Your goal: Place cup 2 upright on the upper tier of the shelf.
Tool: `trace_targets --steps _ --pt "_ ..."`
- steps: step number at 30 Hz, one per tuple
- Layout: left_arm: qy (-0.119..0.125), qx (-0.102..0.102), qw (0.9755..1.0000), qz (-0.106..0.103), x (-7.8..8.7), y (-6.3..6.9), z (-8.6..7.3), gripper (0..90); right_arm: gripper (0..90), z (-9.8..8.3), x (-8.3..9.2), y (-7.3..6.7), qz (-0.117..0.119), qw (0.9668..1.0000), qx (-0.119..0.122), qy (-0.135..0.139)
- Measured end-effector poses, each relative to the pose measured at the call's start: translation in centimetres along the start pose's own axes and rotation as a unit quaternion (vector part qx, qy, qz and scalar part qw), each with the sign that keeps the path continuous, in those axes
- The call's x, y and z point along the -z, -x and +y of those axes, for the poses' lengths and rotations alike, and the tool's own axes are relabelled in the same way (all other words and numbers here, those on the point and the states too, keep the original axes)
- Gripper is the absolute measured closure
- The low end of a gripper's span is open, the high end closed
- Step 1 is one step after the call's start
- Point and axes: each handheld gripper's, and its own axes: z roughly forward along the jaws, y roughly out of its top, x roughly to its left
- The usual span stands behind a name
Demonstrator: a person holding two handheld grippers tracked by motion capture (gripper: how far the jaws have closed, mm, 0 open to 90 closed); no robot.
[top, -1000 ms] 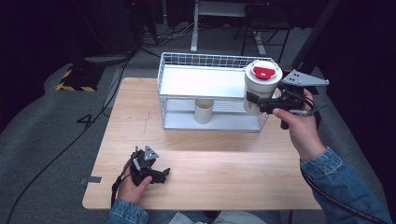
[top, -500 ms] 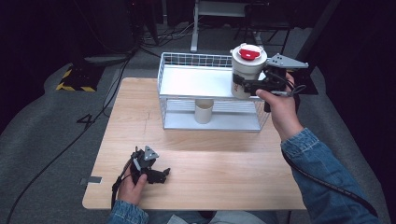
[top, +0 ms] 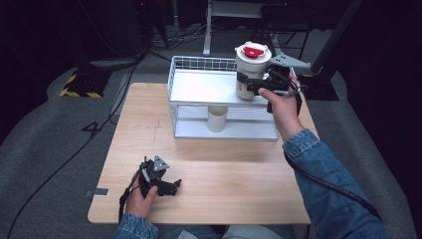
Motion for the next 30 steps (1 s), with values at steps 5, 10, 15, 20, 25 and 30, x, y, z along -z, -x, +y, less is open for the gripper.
trace_targets --steps 5,10,15,20,25,30 --pt "0.0 0.0 1.0 0.0 0.0 0.0 0.0 0.3 13.5 -0.5 -1.3 0.0 -0.009 0.9999 -0.004 0.003" --pt "0.0 -0.001 1.0 0.001 0.0 0.0 0.0 0.2 13.5 -1.0 -2.0 0.3 -0.011 0.9998 -0.012 0.009" --pt "0.0 -0.002 1.0 0.001 0.0 0.0 0.0 0.2 13.5 -1.4 -2.4 0.4 -0.014 0.9998 -0.013 0.01" --pt "0.0 -0.002 1.0 0.001 0.0 0.0 0.0 0.2 13.4 -1.4 -2.3 0.5 -0.013 0.9998 -0.014 0.006" --pt "-0.001 -0.002 1.0 0.001 0.0 0.0 0.0 0.2 13.3 -1.4 -2.1 0.4 -0.01 0.9999 -0.004 -0.003" --pt "0.0 -0.002 1.0 0.001 0.0 0.0 0.0 0.2 13.3 -1.3 -1.9 0.3 -0.011 0.9999 -0.003 -0.009"
